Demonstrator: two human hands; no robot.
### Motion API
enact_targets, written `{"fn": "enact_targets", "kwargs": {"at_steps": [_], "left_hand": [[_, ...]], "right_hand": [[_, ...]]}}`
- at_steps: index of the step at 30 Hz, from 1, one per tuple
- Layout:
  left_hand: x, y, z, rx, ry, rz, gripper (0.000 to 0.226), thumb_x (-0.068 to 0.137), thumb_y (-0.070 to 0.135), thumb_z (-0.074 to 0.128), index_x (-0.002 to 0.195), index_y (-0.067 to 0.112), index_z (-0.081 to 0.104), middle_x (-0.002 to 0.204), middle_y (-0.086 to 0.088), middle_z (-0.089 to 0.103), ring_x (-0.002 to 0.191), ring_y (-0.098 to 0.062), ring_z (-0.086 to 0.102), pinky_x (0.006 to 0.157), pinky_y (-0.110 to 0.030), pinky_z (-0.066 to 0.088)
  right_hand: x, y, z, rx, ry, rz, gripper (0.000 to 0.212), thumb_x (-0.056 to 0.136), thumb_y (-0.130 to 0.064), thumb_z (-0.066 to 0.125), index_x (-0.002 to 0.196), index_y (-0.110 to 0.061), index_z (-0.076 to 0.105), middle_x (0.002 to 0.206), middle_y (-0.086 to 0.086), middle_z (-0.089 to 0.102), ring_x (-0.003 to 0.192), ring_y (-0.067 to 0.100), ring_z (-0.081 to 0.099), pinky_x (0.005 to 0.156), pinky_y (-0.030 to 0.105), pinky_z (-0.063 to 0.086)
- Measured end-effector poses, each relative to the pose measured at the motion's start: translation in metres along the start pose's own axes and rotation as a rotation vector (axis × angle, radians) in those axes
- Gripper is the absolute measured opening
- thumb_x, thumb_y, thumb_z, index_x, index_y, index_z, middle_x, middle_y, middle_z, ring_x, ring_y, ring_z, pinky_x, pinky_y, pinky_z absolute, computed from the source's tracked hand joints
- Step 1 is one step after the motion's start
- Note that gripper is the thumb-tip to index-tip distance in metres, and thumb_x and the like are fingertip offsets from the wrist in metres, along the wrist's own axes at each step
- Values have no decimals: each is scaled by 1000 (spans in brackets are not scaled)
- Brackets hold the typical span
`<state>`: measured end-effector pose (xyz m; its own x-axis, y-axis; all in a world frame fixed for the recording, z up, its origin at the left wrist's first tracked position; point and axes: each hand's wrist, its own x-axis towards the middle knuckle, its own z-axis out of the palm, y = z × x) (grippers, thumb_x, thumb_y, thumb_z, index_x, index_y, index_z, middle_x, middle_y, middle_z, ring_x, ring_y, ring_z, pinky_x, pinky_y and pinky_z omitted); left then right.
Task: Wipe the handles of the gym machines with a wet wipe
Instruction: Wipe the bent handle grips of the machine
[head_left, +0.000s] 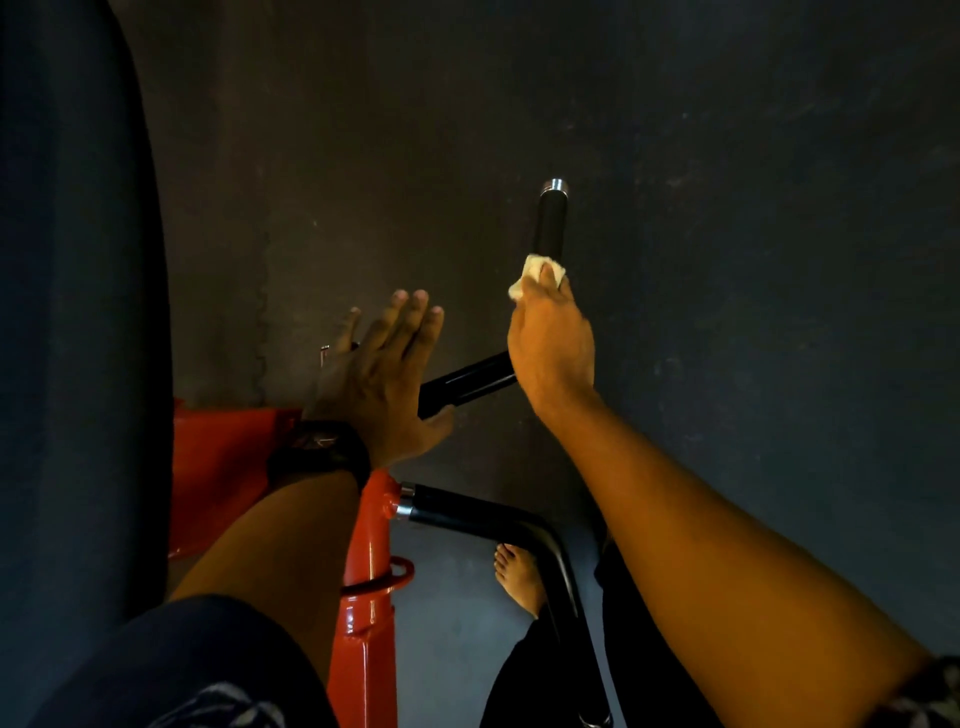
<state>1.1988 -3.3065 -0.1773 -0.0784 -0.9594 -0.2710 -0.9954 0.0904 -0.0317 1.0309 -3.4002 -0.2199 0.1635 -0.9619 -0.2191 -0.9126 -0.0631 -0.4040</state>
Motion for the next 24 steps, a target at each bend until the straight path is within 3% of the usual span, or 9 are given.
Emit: {"fn": "enact_targets", "kwargs": {"at_steps": [2, 4, 7, 12, 17, 21, 24], "left_hand": [[0, 1, -1, -2, -14, -8, 101, 75, 71, 35, 157, 12, 27, 164, -9, 25, 152, -25, 20, 118, -56, 22], [0, 1, -2, -8, -9, -17, 101, 74, 70, 35, 157, 12, 29, 163, -10, 27, 151, -25, 22, 117, -56, 25], [0, 1, -1, -26, -4, -9, 100, 74, 68, 37, 155, 11, 32, 162, -11, 29, 151, -26, 25, 115, -57, 27], [2, 2, 2, 0, -21, -29, 98, 76, 67, 41, 157, 13, 27, 164, -9, 24, 152, -24, 18, 118, -55, 21], [2, 2, 1, 7, -41, -29, 97, 77, 69, 35, 157, 13, 28, 164, -9, 24, 152, -24, 19, 117, -54, 22], [2, 3, -2, -5, -63, -32, 99, 77, 70, 25, 158, 14, 26, 166, -8, 20, 153, -23, 14, 118, -54, 18], [2, 2, -3, -5, -55, -28, 97, 77, 70, 29, 156, 13, 31, 164, -9, 25, 152, -24, 19, 117, -54, 21]], "right_hand": [[9, -3, -2, 2, 14, 31, 37, 104, -18, 41, 137, -7, 51, 149, 14, 44, 135, 30, 45, 106, 40, 45], [-4, -7, 1, -59, -3, -1, 41, 104, -18, 40, 143, -6, 46, 155, 14, 36, 143, 29, 35, 110, 38, 39], [-19, 1, 4, -114, -60, -52, 42, 103, -14, 44, 145, -10, 43, 161, 11, 27, 148, 28, 28, 108, 36, 43], [30, 0, -14, -84, -53, 55, 39, 102, -12, 48, 141, -15, 45, 145, 12, 47, 122, 27, 56, 93, 35, 50], [-11, 5, -8, -2, 4, 171, 44, 105, -17, 44, 149, -18, 41, 123, 13, 64, 112, 26, 63, 89, 35, 52], [13, 5, -19, 217, 85, 258, 30, 105, -16, 43, 124, -16, 65, 118, 12, 67, 109, 28, 65, 87, 34, 53], [-3, 1, -26, 183, 76, 279, 27, 105, -18, 44, 113, -14, 69, 112, 10, 69, 102, 25, 66, 72, 26, 44]]}}
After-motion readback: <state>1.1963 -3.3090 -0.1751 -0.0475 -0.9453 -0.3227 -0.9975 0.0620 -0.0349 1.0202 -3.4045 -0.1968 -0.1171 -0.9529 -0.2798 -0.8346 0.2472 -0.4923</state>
